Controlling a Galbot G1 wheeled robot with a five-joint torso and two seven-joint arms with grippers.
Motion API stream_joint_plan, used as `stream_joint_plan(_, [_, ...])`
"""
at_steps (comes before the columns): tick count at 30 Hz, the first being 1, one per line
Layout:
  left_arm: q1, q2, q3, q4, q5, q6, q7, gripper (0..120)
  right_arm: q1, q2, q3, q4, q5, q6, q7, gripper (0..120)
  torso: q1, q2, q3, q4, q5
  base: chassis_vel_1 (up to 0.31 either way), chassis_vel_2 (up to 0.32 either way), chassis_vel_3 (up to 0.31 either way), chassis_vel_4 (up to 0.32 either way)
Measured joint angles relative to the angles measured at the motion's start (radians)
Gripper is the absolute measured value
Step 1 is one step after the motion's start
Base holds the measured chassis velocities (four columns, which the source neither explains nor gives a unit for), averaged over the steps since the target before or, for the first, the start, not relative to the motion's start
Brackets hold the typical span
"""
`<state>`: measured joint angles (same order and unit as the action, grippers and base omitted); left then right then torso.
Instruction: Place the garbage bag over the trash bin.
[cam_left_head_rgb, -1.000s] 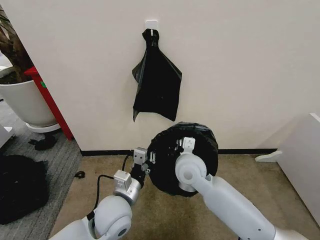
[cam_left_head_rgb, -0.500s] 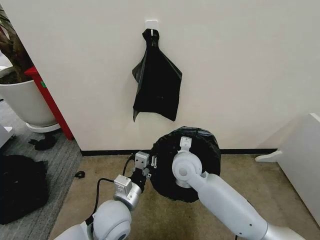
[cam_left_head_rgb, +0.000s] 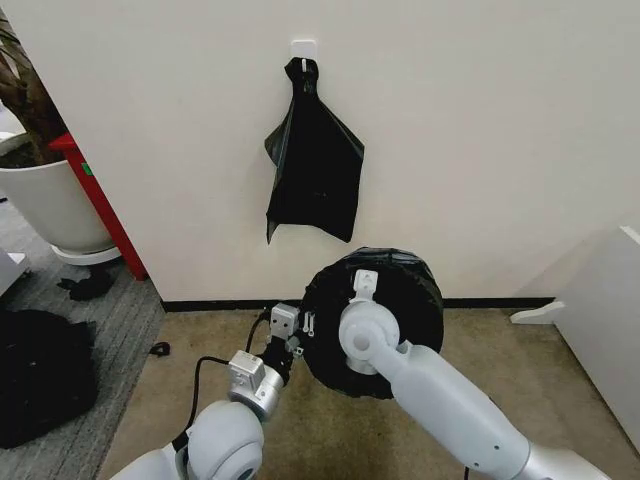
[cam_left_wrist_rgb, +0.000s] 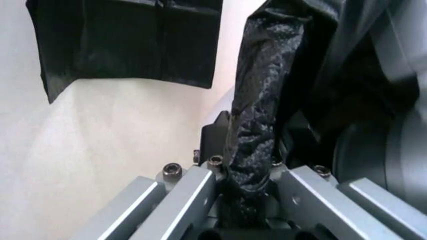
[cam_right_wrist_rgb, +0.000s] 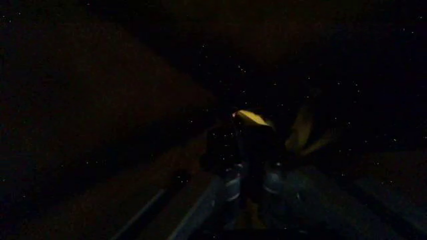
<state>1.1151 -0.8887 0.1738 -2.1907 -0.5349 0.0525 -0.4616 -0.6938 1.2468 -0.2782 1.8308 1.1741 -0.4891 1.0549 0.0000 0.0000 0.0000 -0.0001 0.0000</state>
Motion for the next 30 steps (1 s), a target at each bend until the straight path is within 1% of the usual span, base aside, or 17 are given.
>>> stream_joint_plan(8, [-0.016,0.001,-0.027,-0.007,-0.032,0.0,-0.016,0,-0.028,-0.027,0.021,0.001,0.001,-0.001,0.004,0,0.0,0.0,0.0,0.0,0.0,0.0,0.0,0.0,0.0])
stream_joint_plan(13, [-0.026,0.001,-0.032,-0.011,-0.043,0.001,-0.018,0,-0.038,-0.026,0.047,-0.014,0.004,0.003,0.005,0,0.0,0.0,0.0,0.0,0.0001,0.0,0.0,0.0,0.0])
stream_joint_plan(21, [0.014,0.006,-0.032,-0.025,-0.031,0.004,-0.012,0,-0.03,-0.028,0.056,-0.004,0.008,0.008,0.006,0,0.0,0.0,0.0,0.0002,0.0,0.0,0.0,0.0,0.0])
stream_joint_plan(24, [0.019,0.008,-0.033,-0.028,-0.029,0.005,-0.012,0,-0.032,-0.03,0.056,0.009,0.012,0.008,0.007,0,0.0,0.0,0.0,0.0,0.0,0.0,0.0,0.0,0.0])
stream_joint_plan(30, [0.009,0.003,-0.039,-0.015,-0.043,0.013,-0.021,0,-0.05,-0.034,0.039,0.083,0.029,0.014,0.015,0,0.0,0.0,0.0,0.0001,0.0,0.0,0.0,0.0,0.0])
